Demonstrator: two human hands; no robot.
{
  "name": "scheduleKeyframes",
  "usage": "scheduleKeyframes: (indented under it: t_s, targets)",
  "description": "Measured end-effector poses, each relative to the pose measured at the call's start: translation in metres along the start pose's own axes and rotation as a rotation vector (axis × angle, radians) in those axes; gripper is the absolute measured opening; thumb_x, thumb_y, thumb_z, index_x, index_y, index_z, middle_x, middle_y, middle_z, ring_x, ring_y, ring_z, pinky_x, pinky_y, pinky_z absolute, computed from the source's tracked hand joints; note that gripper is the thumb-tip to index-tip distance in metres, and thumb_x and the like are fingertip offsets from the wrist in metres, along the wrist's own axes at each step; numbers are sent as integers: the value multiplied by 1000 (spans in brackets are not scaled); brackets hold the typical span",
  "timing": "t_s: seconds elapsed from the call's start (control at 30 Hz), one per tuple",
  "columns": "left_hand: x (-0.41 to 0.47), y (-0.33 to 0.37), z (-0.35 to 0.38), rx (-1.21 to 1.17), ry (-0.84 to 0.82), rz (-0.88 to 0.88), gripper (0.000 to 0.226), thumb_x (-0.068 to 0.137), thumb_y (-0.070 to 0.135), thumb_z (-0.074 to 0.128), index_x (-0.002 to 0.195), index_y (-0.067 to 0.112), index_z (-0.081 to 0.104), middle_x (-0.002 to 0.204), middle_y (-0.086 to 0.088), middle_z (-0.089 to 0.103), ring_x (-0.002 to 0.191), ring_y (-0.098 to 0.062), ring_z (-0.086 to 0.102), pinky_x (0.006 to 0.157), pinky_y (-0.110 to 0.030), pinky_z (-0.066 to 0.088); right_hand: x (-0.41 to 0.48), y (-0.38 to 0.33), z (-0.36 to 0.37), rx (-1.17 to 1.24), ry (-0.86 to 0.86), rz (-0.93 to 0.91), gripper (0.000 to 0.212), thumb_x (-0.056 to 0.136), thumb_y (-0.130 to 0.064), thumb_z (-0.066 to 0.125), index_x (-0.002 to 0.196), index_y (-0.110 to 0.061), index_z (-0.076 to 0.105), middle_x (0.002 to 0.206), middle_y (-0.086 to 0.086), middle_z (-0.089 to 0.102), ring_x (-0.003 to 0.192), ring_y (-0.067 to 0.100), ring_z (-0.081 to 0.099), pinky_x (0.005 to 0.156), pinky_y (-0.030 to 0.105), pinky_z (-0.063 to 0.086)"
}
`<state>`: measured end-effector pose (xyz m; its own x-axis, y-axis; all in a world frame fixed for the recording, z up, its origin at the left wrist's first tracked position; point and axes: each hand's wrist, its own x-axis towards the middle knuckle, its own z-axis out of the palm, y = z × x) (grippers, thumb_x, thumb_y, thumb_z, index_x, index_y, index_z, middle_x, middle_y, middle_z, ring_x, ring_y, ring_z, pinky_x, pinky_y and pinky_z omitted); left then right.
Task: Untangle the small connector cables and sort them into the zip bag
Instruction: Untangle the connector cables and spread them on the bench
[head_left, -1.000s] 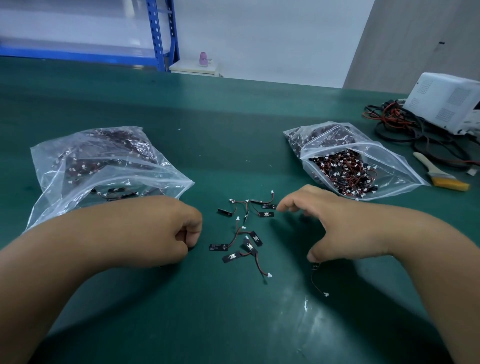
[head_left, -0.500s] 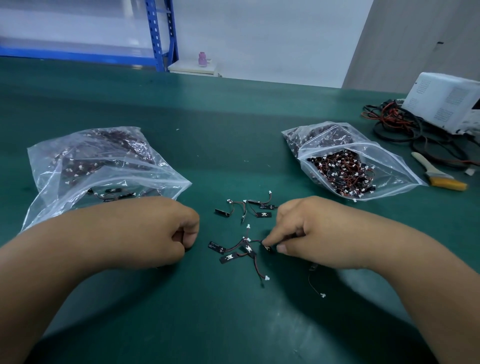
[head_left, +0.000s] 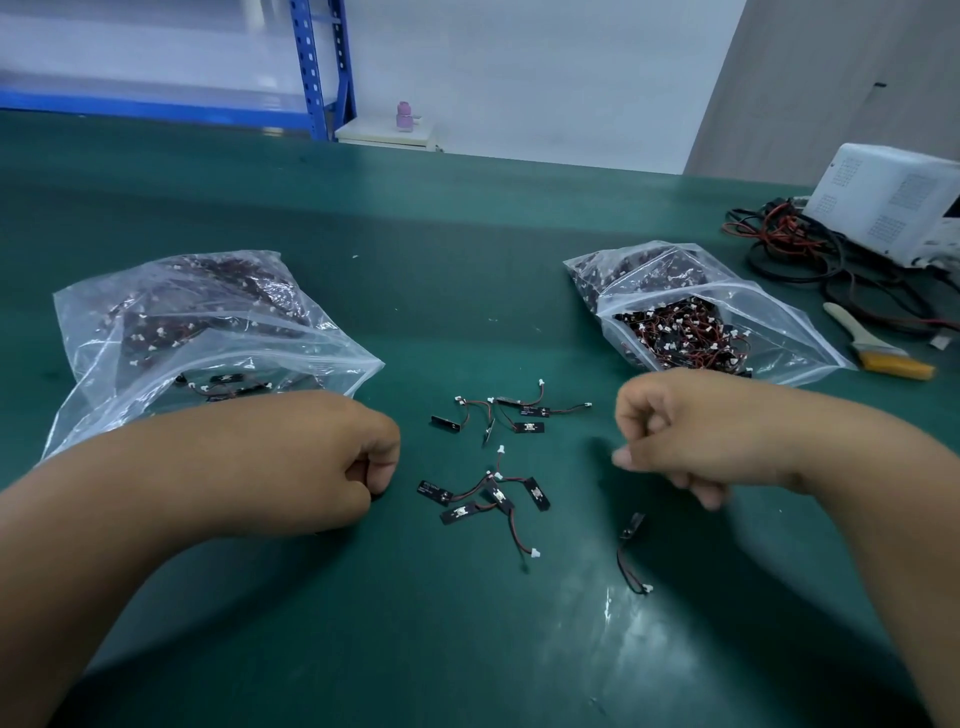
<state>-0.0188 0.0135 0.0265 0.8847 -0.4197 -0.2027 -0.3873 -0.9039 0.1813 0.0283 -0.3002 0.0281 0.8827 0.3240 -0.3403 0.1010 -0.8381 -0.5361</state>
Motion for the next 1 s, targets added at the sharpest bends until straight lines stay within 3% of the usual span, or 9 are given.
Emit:
scheduleKeyframes:
  t_s: [0.1,0.17,0.37,0.53,0.7,0.8,0.9,1.0]
  targets:
    - [0,0,1,0,-4,-2,12,81,27,55,84,38,55,85,38,54,75,9,53,57,-14,40,-11,-5,-5,140,-259,17,19,92,-12,67,82,-13,51,62,12,66,46,24,62,44,26,46]
    - [0,0,0,3,-3,-1,12,81,27,55,84,39,55,86,39,53,75,10,53,56,-13,40,-12,-9,-2,116,-318,-39,20,87,-10,73,85,-13,53,68,6,69,54,21,66,46,25,47]
    - [0,0,0,5,-4,-2,12,81,26,55,84,38,55,86,38,54,75,10,53,55,-13,40,-6,-11,7,-230,-246,-148,27,75,-28,85,88,-28,62,63,-13,62,52,2,51,51,18,40]
    - [0,0,1,7,-6,-3,11,82,25,56,83,36,56,85,37,54,74,10,53,56,-11,41,4,-6,13,-118,-69,-165,25,75,-18,85,85,-26,64,65,-9,64,51,4,53,51,20,42]
    - [0,0,0,15,2,-3,11,81,25,55,83,36,56,85,35,55,74,8,53,55,-12,41,12,-7,20,163,22,-275,28,78,-4,78,90,-27,67,68,-9,62,55,3,51,53,19,41]
    - [1,0,0,13,6,-6,12,80,25,55,83,36,57,84,32,57,74,7,53,57,-13,42,19,-10,27,114,187,-281,14,82,-16,77,83,-24,66,64,-10,63,53,3,51,54,21,43]
    - [1,0,0,21,9,-1,12,80,25,55,84,36,57,85,34,56,74,7,53,58,-14,43,21,-16,40,-68,267,-276,16,87,-28,72,74,-26,63,61,-18,61,48,0,51,52,18,40]
    - [1,-1,1,23,3,-3,12,79,26,54,84,37,56,85,36,55,74,7,53,60,-17,45,23,-18,44,171,238,-253,20,90,-14,65,78,-30,63,59,-9,64,43,4,53,45,17,40]
